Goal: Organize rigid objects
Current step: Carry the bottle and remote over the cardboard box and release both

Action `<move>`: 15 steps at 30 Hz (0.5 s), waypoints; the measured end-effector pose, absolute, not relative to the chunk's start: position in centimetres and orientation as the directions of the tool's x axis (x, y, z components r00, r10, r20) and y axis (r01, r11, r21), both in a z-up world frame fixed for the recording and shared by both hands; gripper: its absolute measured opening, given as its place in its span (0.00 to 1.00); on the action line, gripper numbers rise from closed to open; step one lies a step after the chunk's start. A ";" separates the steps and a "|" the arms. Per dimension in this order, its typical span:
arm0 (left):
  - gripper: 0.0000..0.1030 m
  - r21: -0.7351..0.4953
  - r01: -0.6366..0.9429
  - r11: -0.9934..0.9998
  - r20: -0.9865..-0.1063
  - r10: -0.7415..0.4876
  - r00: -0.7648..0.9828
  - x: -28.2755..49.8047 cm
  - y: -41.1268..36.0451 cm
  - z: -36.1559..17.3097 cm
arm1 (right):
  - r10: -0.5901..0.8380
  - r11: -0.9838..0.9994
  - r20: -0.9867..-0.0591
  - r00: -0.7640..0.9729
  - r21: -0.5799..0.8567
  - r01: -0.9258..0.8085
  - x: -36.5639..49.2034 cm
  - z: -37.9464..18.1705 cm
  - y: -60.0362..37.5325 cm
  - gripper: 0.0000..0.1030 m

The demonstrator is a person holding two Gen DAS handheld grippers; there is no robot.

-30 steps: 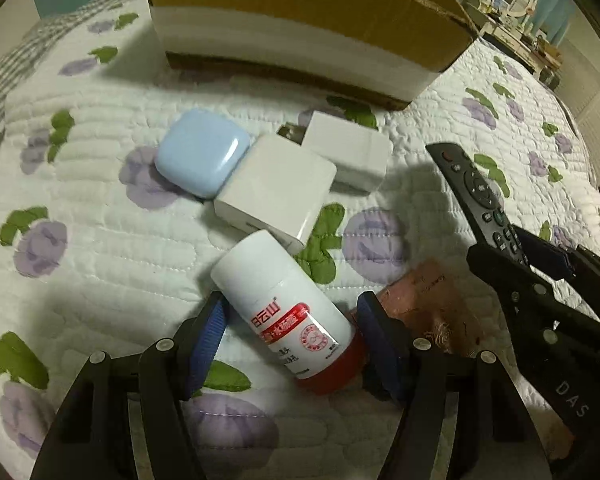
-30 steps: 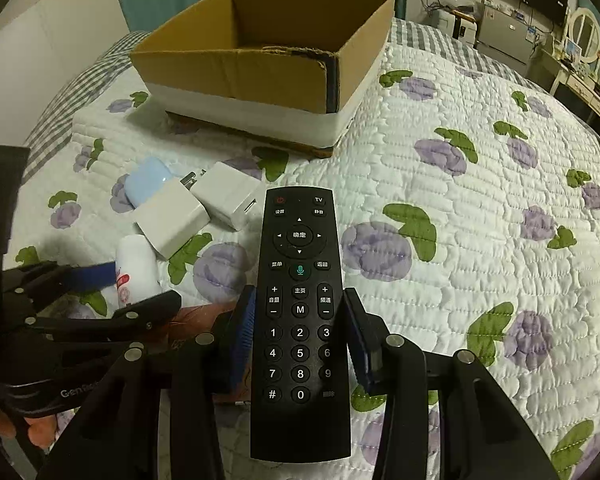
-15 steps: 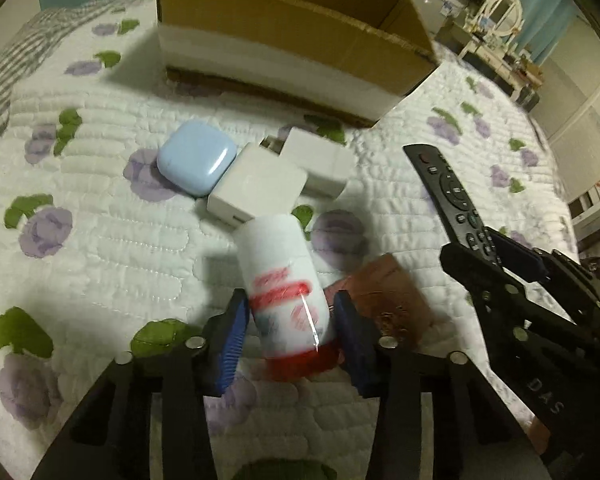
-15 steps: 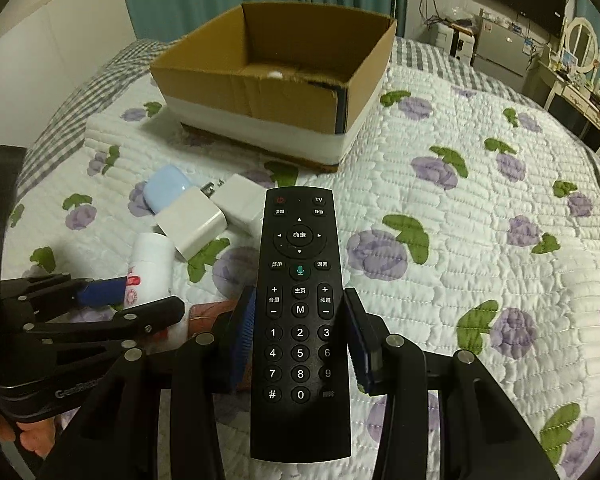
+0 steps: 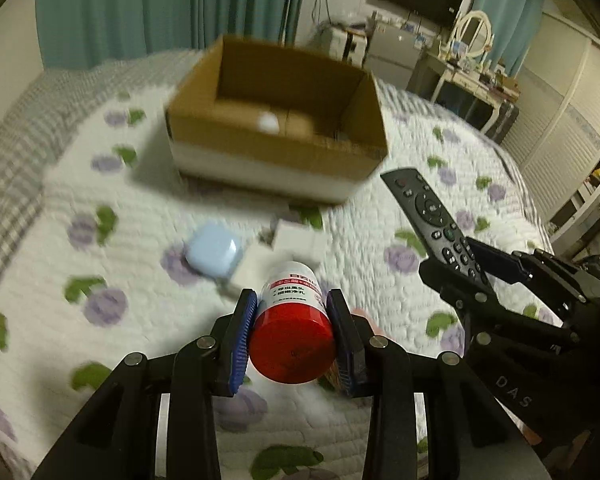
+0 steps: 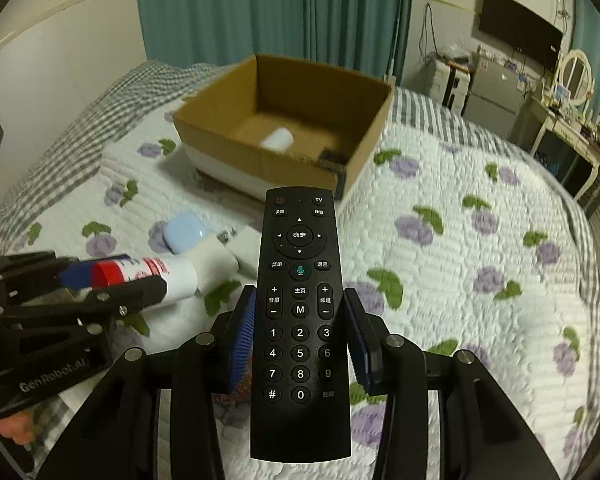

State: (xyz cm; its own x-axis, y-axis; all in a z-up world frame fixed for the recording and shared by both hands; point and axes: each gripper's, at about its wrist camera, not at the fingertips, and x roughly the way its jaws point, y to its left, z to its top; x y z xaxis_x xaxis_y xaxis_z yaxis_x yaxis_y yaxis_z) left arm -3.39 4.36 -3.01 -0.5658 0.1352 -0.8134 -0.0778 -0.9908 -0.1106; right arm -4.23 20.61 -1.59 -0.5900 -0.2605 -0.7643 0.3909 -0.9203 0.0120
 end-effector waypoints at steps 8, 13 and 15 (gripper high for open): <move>0.35 -0.048 -0.076 -0.996 -0.706 0.088 -0.703 -8.2 3.5 4.1 | -0.291 -0.909 -0.702 -0.650 -0.009 0.417 -7.8 3.6 19.3 0.40; 0.35 -0.002 -0.092 -0.996 -0.650 0.071 -0.757 -12.5 3.8 6.3 | -0.300 -0.910 -0.659 -0.689 -0.017 0.413 -12.2 6.5 18.3 0.40; 0.35 -0.001 -0.089 -0.996 -0.653 0.068 -0.755 -14.8 3.7 6.4 | -0.302 -0.911 -0.652 -0.696 -0.019 0.412 -13.9 7.1 17.9 0.40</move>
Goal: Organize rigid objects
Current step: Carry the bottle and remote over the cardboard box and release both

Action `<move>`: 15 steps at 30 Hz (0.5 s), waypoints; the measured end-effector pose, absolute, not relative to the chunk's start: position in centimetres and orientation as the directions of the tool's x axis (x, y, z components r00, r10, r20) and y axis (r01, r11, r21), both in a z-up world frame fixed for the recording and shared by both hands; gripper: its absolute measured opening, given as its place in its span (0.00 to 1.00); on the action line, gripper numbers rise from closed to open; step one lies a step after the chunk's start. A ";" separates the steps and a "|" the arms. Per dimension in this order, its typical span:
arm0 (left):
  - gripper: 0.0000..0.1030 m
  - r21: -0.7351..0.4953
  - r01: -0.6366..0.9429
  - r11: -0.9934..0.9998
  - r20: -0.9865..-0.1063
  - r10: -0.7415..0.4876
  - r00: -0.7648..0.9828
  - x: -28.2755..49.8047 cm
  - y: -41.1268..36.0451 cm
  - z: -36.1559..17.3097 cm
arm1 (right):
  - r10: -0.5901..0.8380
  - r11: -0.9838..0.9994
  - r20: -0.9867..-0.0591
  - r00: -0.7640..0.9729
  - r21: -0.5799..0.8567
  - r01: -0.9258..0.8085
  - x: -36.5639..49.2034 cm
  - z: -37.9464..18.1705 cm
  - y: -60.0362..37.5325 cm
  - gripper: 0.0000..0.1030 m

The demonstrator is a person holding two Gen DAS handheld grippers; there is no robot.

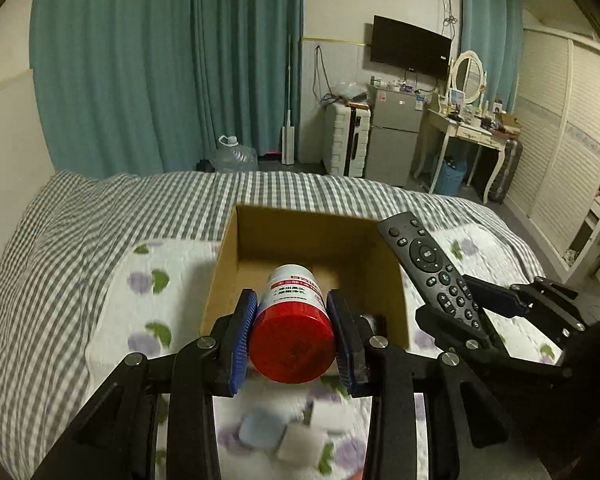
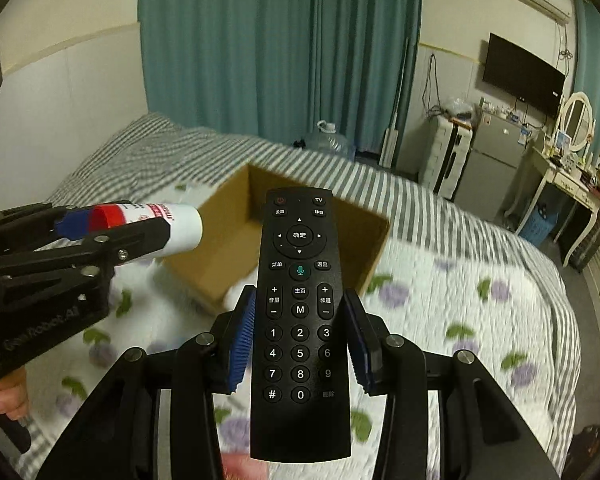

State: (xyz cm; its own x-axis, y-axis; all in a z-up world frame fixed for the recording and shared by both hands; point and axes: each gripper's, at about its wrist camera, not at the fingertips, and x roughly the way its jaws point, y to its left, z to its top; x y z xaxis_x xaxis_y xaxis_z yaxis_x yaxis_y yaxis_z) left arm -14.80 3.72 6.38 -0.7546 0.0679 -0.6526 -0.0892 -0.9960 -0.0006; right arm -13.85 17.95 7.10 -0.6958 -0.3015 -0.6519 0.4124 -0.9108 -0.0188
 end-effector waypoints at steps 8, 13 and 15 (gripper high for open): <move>0.35 0.030 -0.097 -0.995 -0.674 0.052 -0.737 -22.4 3.8 3.2 | -0.307 -0.911 -0.657 -0.689 -0.006 0.411 -20.2 6.2 16.8 0.40; 0.35 0.026 -0.093 -0.995 -0.705 0.048 -0.707 -25.8 3.0 -0.5 | -0.304 -0.911 -0.677 -0.670 0.001 0.412 -23.0 3.9 16.4 0.40; 0.35 0.025 -0.093 -0.995 -0.713 0.048 -0.700 -26.6 2.8 -1.5 | -0.303 -0.911 -0.686 -0.661 0.003 0.413 -24.3 2.9 16.1 0.40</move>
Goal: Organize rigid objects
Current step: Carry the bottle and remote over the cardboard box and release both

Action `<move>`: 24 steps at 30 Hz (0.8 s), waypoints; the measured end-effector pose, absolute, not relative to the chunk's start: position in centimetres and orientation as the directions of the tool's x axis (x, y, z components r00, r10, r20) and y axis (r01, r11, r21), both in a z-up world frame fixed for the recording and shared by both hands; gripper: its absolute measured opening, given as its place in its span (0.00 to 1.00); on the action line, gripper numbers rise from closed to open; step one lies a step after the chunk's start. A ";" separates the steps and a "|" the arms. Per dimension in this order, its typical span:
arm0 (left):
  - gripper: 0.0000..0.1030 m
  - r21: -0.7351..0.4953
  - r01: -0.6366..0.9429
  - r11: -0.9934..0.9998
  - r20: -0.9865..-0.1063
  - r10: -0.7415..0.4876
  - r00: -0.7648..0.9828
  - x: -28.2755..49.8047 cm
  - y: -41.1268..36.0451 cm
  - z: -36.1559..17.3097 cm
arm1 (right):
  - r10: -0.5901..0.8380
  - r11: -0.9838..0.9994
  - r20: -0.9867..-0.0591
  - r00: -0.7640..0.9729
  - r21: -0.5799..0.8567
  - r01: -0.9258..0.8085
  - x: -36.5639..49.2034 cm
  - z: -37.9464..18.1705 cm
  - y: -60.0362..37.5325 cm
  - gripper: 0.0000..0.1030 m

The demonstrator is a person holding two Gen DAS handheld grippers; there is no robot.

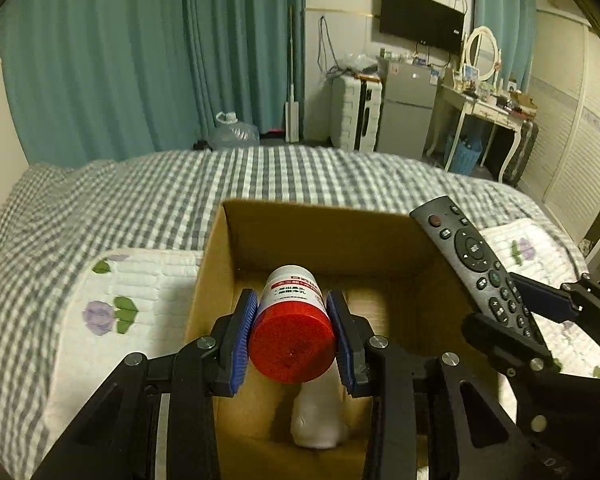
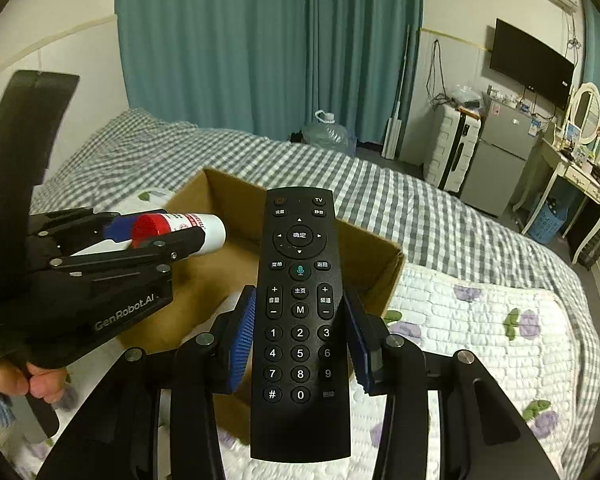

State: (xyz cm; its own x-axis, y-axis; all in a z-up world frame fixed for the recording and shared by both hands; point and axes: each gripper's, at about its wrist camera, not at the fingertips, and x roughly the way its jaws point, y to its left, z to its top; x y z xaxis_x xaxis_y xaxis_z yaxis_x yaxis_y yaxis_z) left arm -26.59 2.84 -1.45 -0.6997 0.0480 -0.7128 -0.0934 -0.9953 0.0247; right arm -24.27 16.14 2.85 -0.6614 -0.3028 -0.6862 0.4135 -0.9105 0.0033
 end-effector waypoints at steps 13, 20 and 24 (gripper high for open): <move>0.55 0.057 -0.133 -0.990 -0.690 0.057 -0.721 -26.1 2.2 -1.7 | -0.305 -0.913 -0.708 -0.636 0.027 0.407 -27.1 -0.1 15.5 0.40; 0.62 0.060 -0.105 -0.993 -0.654 0.041 -0.756 -22.4 0.4 1.0 | -0.299 -0.918 -0.712 -0.635 0.034 0.395 -27.2 0.0 14.2 0.41; 0.64 0.093 -0.101 -0.991 -0.645 0.018 -0.764 -19.6 0.2 1.9 | -0.305 -0.927 -0.714 -0.631 0.069 0.370 -26.4 0.5 14.1 0.65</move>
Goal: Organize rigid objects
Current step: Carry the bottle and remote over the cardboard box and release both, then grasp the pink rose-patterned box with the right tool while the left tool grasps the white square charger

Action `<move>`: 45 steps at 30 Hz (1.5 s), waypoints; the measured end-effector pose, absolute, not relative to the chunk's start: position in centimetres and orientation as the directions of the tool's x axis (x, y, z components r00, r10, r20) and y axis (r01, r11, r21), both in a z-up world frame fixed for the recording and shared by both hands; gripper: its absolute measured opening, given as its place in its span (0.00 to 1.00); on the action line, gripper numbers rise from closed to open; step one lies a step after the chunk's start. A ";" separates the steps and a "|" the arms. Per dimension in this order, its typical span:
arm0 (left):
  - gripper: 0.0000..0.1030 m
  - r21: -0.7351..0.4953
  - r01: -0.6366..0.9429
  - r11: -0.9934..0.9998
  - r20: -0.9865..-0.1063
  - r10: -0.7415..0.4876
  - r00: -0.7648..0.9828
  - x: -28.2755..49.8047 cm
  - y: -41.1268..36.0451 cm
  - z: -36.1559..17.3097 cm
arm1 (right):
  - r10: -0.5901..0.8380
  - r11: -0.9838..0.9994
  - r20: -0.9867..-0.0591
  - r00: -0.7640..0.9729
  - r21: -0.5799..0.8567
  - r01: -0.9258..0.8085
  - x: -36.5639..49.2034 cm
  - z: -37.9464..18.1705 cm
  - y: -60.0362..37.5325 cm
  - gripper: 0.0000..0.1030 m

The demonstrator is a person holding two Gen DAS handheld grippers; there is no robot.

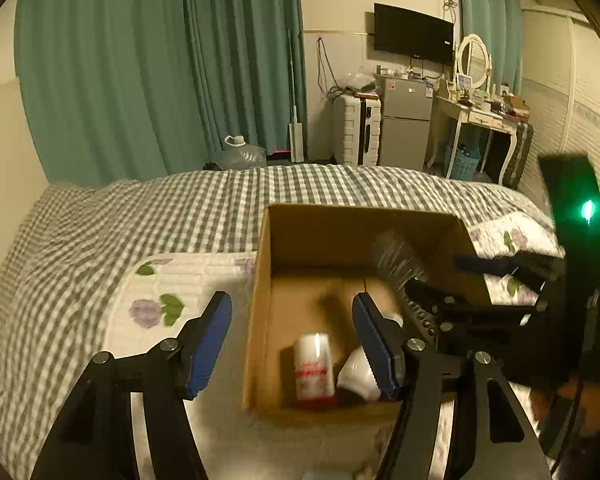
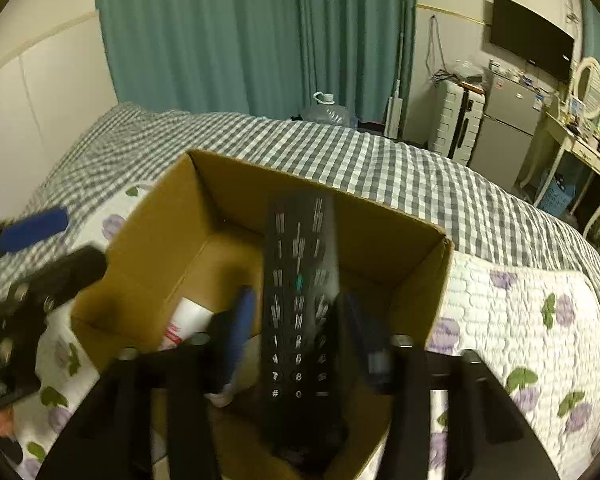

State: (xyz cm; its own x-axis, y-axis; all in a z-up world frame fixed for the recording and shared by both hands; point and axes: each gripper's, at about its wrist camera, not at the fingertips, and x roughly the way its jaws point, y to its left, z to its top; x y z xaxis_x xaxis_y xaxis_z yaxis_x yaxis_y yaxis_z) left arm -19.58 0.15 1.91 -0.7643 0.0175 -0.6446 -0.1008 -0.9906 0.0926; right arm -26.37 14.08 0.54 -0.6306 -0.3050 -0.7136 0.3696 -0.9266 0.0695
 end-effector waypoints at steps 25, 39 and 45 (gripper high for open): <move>0.65 0.076 -0.037 -0.996 -0.788 -0.037 -0.615 -4.8 -0.1 -6.3 | -0.257 -0.899 -0.896 -0.364 0.083 0.430 -5.0 -8.1 16.2 0.83; 0.65 0.073 -0.054 -0.996 -0.827 -0.031 -0.561 -5.8 0.2 -9.1 | -0.292 -0.894 -0.894 -0.340 0.128 0.430 -5.4 -11.0 17.0 0.70; 0.65 0.089 -0.079 -0.993 -0.835 -0.031 -0.549 -6.7 1.3 -9.5 | -0.267 -0.915 -0.863 -0.430 0.086 0.395 -7.1 -8.4 19.5 0.70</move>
